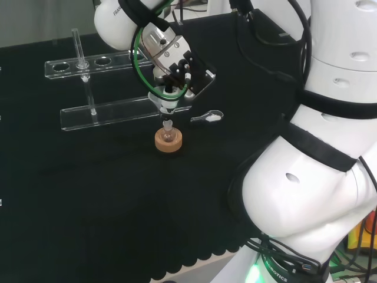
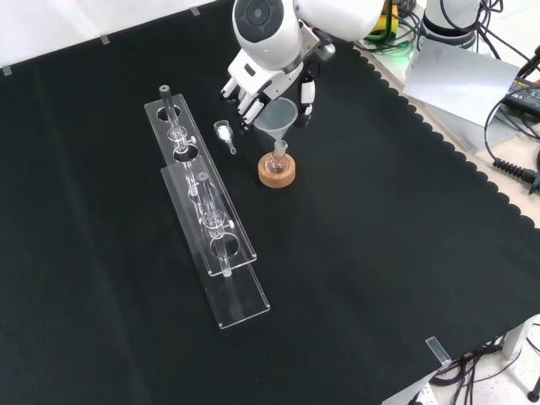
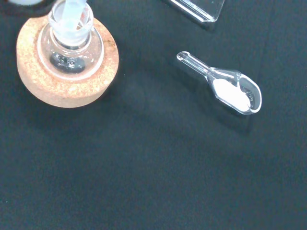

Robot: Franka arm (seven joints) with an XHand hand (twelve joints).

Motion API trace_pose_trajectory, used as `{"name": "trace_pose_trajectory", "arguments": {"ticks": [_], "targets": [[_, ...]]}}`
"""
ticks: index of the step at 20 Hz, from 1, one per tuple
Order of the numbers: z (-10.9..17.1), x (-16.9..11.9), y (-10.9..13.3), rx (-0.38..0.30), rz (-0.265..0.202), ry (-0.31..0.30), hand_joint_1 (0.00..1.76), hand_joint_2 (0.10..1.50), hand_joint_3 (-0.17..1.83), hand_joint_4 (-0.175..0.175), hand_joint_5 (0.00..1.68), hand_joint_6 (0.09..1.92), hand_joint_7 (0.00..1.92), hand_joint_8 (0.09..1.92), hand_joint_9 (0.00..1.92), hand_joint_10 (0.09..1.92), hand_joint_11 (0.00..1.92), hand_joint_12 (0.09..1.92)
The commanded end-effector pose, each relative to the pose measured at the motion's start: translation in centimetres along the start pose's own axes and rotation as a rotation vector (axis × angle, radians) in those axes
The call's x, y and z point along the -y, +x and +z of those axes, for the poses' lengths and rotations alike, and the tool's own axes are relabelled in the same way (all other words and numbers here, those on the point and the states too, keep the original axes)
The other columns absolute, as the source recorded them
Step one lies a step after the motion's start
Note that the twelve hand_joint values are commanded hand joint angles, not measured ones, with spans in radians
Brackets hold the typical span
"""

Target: Place the funnel on the round-bottom flask.

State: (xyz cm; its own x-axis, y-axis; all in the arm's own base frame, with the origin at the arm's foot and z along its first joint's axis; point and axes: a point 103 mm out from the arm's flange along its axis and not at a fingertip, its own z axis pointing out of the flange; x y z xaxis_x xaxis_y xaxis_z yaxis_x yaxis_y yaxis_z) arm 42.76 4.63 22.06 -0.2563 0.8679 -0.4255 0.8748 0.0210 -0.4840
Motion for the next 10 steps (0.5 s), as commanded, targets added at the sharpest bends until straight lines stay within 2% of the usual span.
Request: {"name": "trace_pose_trajectory", "arguments": {"ticks": [1, 10], "targets": [[0.24, -0.21, 0.09, 0.006, 0.002, -0.007, 0.66, 0.72, 0.39, -0.007, 0.39, 0.62, 0.61, 1.03, 0.91, 0.79, 0.27, 1.45], [-0.32, -0.15, -0.08, 0.037, 0.016, -0.053, 0.66, 0.72, 0.39, -0.008, 0.39, 0.61, 0.61, 1.03, 0.9, 0.8, 0.27, 1.45]]}}
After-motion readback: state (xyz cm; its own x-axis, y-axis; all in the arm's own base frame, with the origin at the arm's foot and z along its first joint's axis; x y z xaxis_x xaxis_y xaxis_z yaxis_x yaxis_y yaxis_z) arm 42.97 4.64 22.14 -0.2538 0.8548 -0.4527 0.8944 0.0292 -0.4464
